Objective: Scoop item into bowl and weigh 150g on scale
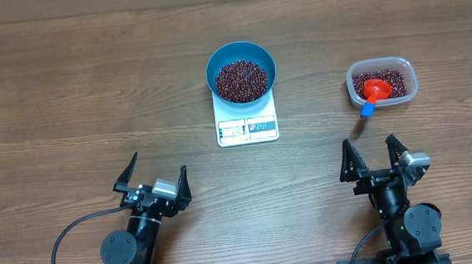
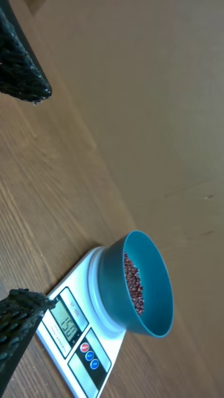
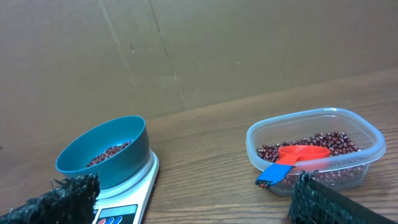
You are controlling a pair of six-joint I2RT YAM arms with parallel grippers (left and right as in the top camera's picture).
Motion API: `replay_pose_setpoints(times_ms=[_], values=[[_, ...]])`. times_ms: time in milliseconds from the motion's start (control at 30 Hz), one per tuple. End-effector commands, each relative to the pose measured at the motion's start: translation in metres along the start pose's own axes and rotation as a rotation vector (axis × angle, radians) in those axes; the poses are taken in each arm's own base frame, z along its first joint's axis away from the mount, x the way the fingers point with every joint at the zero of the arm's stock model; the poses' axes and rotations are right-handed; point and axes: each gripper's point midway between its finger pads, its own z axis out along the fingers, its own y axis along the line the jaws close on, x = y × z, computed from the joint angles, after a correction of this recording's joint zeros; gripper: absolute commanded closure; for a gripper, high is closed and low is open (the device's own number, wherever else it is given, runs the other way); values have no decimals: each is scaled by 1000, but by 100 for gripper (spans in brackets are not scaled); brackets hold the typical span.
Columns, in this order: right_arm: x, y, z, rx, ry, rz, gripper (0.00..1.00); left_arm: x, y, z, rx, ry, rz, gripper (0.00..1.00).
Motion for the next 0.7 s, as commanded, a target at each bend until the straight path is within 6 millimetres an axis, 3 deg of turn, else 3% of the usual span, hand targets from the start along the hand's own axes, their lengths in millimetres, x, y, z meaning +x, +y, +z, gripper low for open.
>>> replay_pose_setpoints(times_ms=[0, 67, 233, 667], values=[[2, -2, 0, 7, -3, 0, 0, -6, 2, -4, -15, -47, 15, 1], [2, -2, 0, 8, -3, 0, 0, -8, 3, -4, -20, -58, 16, 0], [2, -2, 0, 8, -3, 0, 0, 13, -5, -4, 11, 30, 7, 0], [2, -2, 0, 8, -3, 0, 0, 14, -5, -4, 12, 31, 6, 0]])
